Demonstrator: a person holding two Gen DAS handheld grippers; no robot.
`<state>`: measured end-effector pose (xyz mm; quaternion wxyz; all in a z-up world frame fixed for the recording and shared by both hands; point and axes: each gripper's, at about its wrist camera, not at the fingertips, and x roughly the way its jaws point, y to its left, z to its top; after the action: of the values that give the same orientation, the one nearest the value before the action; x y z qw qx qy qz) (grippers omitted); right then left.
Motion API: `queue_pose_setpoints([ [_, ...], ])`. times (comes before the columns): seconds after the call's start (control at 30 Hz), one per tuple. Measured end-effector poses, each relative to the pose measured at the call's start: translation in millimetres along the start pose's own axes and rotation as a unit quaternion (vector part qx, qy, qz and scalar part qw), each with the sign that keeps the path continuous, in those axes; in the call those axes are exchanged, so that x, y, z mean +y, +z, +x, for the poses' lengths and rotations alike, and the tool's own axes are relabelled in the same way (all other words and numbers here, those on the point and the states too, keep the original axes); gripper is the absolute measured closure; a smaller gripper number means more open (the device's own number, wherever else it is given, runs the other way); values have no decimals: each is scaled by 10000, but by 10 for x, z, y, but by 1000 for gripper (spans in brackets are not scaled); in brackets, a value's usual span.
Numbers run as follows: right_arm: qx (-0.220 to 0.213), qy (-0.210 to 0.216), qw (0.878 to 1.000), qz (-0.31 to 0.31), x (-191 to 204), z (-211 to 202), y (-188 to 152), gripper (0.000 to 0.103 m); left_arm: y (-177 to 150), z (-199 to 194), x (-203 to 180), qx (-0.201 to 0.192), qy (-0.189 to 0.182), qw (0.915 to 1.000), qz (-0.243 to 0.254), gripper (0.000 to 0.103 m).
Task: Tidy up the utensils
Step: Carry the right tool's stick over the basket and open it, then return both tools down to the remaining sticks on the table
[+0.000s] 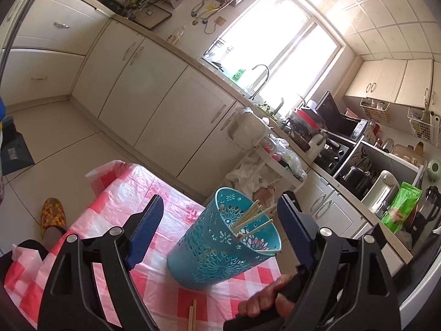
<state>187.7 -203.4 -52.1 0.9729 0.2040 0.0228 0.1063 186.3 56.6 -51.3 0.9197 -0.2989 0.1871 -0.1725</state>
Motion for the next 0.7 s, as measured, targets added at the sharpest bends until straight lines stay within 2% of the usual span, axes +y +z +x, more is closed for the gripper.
queue_pose_setpoints([
  [0.1, 259, -37, 9996, -102, -1, -167, -65, 71, -12, -50, 27, 7, 34, 10000, 33, 22],
  [0.17, 533, -112, 9985, -98, -4, -330, -72, 59, -18, -88, 36, 24, 61, 10000, 72, 22],
  [0.2, 725, -212, 9971, -85, -11, -394, -83, 45, -16, -106, 42, 41, 69, 9999, 85, 21],
  [0.23, 962, -352, 9947, -35, -26, -466, -105, 39, -18, -130, 45, 51, 94, 9999, 114, 21],
  [0.33, 1925, -602, 9794, -63, -29, -629, -296, 39, -48, -190, 78, 131, 215, 9994, 249, 20],
  [0.47, 3346, -916, 9336, -897, 177, -672, -833, 41, -180, -220, 185, 443, 568, 9964, 443, 19],
  [0.53, 3697, -942, 9179, -1089, 237, -643, -1035, 58, -241, -228, 247, 589, 706, 9948, 444, 19],
  [0.6, 3988, -1012, 9046, -1113, 244, -572, -1195, 69, -303, -238, 319, 770, 843, 9924, 452, 19],
  [0.7, 4170, -1109, 8950, -1129, 239, -499, -1309, 76, -372, -267, 389, 911, 932, 9902, 507, 19],
])
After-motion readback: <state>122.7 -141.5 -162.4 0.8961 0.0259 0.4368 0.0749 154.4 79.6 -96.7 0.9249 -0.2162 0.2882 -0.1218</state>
